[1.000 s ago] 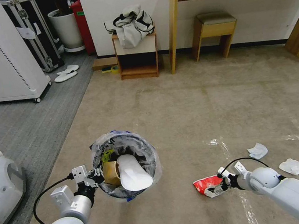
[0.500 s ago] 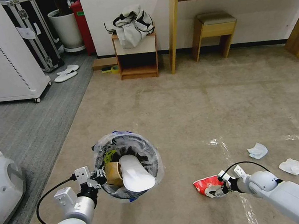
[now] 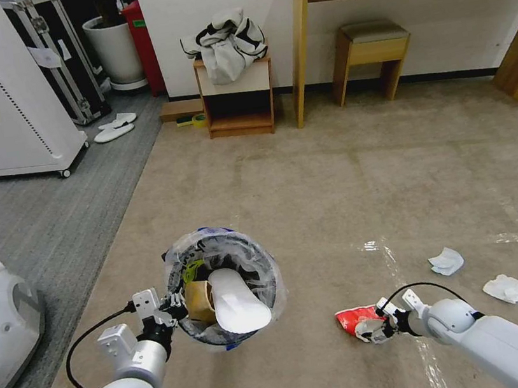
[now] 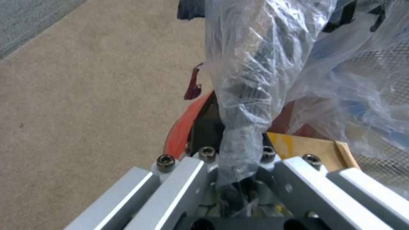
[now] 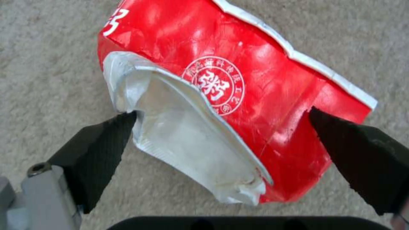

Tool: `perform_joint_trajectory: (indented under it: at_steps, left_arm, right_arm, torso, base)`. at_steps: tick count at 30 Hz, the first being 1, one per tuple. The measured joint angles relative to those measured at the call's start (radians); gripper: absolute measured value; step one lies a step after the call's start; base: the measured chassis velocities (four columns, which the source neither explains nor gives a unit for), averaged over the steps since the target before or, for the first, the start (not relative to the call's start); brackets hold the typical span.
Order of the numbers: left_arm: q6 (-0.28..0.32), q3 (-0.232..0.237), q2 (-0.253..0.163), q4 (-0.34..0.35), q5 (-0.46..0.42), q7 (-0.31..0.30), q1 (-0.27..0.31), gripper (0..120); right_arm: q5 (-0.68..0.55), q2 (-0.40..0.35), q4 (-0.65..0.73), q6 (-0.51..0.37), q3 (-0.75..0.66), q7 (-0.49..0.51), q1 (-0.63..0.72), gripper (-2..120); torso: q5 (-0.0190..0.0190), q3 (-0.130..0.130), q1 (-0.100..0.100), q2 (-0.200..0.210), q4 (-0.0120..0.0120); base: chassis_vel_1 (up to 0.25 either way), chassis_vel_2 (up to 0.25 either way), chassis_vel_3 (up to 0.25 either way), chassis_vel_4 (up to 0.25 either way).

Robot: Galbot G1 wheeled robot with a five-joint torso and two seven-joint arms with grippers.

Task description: Pick up the trash bin and place the garbage on the floor into it.

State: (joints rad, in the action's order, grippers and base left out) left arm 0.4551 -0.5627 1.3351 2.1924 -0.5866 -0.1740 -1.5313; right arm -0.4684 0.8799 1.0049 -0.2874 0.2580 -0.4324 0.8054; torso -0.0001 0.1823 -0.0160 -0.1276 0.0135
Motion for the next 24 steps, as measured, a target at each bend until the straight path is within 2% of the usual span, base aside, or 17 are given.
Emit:
perform_joint_trajectory:
  at_steps: [3, 5, 6, 8, 10, 12, 13, 15, 18, 21, 22, 24]
  left_arm:
    - [-0.003, -0.003, -0.002, -0.004, 0.0, 0.003, -0.001, 1]
    - [-0.005, -0.006, -0.009, -0.007, -0.003, 0.004, 0.0, 1]
    - [-0.005, -0.006, -0.009, -0.007, -0.003, 0.004, 0.0, 1]
    - [-0.005, -0.006, -0.016, -0.011, -0.009, 0.005, 0.004, 1]
    - [-0.005, -0.005, -0.018, -0.013, -0.011, 0.005, 0.006, 1]
    - [-0.005, -0.002, -0.019, -0.018, -0.013, 0.005, 0.01, 1]
    - [-0.005, -0.002, -0.019, -0.018, -0.013, 0.005, 0.01, 1]
    - [-0.005, 0.0, -0.022, -0.024, -0.014, 0.006, 0.013, 1]
    - [-0.005, 0.0, -0.024, -0.024, -0.015, 0.006, 0.014, 1]
    - [-0.005, 0.001, -0.03, -0.025, -0.019, 0.006, 0.014, 1]
    - [-0.005, 0.001, -0.03, -0.025, -0.019, 0.006, 0.014, 1]
    - [-0.005, 0.005, -0.03, -0.026, -0.019, 0.006, 0.011, 1]
  right_arm:
    - [0.0, 0.007, -0.006, 0.0, 0.006, 0.01, -0.007, 98]
    - [0.0, 0.014, -0.01, -0.001, 0.011, 0.017, -0.013, 90]
    - [0.0, 0.014, -0.01, -0.001, 0.011, 0.017, -0.013, 90]
    - [-0.001, 0.017, -0.008, -0.005, 0.012, 0.022, -0.015, 79]
    - [-0.002, 0.017, -0.002, -0.007, 0.012, 0.026, -0.014, 76]
    - [-0.003, 0.014, 0.012, -0.01, 0.012, 0.035, -0.009, 62]
    - [-0.003, 0.014, 0.012, -0.01, 0.012, 0.035, -0.009, 62]
    - [-0.005, 0.01, 0.02, -0.012, 0.012, 0.041, -0.006, 52]
    - [-0.005, 0.009, 0.024, -0.012, 0.011, 0.043, -0.004, 48]
    - [-0.011, 0.0, 0.052, -0.015, 0.004, 0.063, 0.014, 28]
    - [-0.011, 0.0, 0.052, -0.015, 0.004, 0.063, 0.014, 28]
    - [-0.014, -0.005, 0.075, -0.021, -0.004, 0.084, 0.03, 19]
  torso:
    - [0.0, 0.0, 0.0, 0.0, 0.0]
    - [0.0, 0.0, 0.0, 0.0, 0.0]
    - [0.0, 0.0, 0.0, 0.0, 0.0]
    - [0.0, 0.0, 0.0, 0.0, 0.0]
    - [0.0, 0.0, 0.0, 0.0, 0.0]
    - [0.0002, 0.0, 0.0, 0.0, 0.0]
    - [0.0002, 0.0, 0.0, 0.0, 0.0]
    - [0.0, 0.0, 0.0, 0.0, 0.0]
    - [0.0001, 0.0, 0.0, 0.0, 0.0]
    - [0.0002, 0.0, 0.0, 0.0, 0.0]
    - [0.0002, 0.0, 0.0, 0.0, 0.0]
    - [0.0002, 0.0, 0.0, 0.0, 0.0001]
  base:
    - [0.0, 0.0, 0.0, 0.0]
    - [0.0, 0.0, 0.0, 0.0]
    - [0.0, 0.0, 0.0, 0.0]
    - [0.0, 0.0, 0.0, 0.0]
    - [0.0, 0.0, 0.0, 0.0]
    - [0.0, 0.0, 0.0, 0.0]
    - [0.0, 0.0, 0.0, 0.0]
    - [0.0, 0.0, 0.0, 0.0]
    - [0.0, 0.0, 0.0, 0.0]
    - [0.0, 0.0, 0.0, 0.0]
    - [0.0, 0.0, 0.0, 0.0]
    - [0.0, 0.0, 0.0, 0.0]
